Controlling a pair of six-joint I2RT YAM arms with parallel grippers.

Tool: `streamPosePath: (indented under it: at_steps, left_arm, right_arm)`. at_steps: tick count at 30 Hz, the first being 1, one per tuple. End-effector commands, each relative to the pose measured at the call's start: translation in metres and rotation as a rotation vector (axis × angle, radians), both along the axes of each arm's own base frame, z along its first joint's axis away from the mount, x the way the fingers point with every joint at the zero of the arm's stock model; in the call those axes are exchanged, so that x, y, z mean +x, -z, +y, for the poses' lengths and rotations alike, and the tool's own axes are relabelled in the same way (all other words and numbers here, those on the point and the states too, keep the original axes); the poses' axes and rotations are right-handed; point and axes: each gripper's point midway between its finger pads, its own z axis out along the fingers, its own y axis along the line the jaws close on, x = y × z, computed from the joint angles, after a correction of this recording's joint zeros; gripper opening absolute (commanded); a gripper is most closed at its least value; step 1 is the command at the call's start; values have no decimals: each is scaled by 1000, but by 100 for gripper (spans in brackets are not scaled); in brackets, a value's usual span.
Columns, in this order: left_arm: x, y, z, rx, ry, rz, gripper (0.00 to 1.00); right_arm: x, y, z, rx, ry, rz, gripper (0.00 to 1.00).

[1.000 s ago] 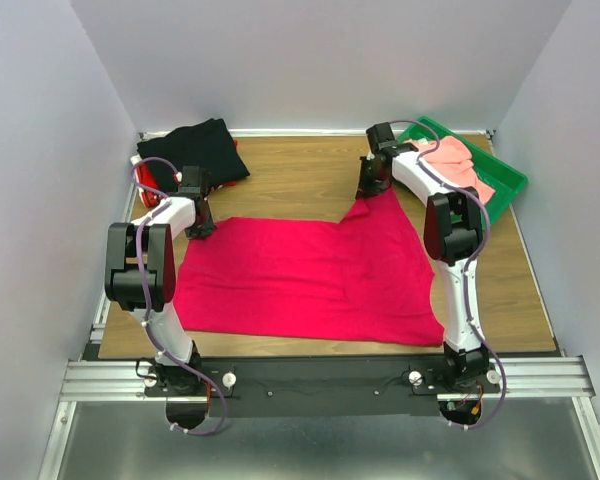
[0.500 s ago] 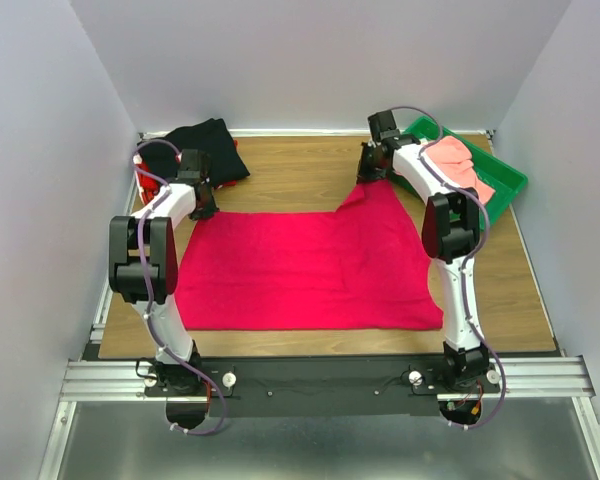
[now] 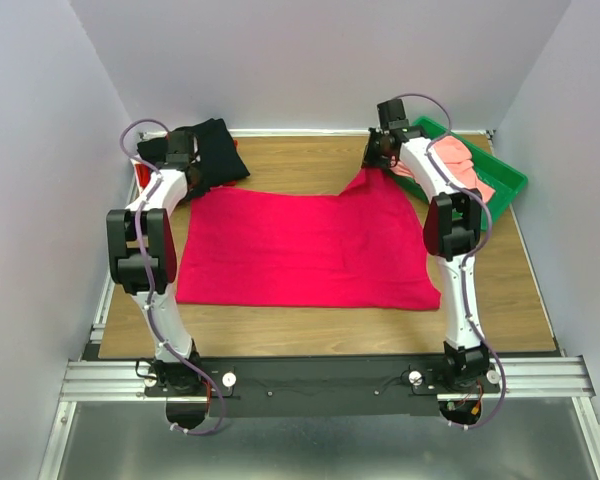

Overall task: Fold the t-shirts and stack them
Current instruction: Fold the tshirt

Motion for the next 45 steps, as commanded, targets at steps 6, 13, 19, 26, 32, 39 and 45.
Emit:
streamPosePath:
  at_steps: [6,13,19,26,32,39,45]
  left_arm:
    - [-32,18,11,14,57,47,0]
    - [-39,19,17,39,31,63,0]
    - [-51,14,22,47,0,76,0]
    - [-72,16,10,-29,5,101,0]
    - [-99,17,9,-52,-37,119,0]
    - [-119,11,9,-59,-58,127,0]
    - [-132,3,12,-56,-83,123,0]
  right_arm:
    - [-53,-40,-2,46,21,36,0]
    - [-109,-51,-11,45,64,89,0]
    - [-157,-50,-12,82,96,154,0]
    - [-215,-33,-20,52,106,279,0]
    - [-243,-34,-28,42,119,310,0]
    - [-273,-26,-27,33,108,359,0]
    - [-295,-16,-27,16,102,394,0]
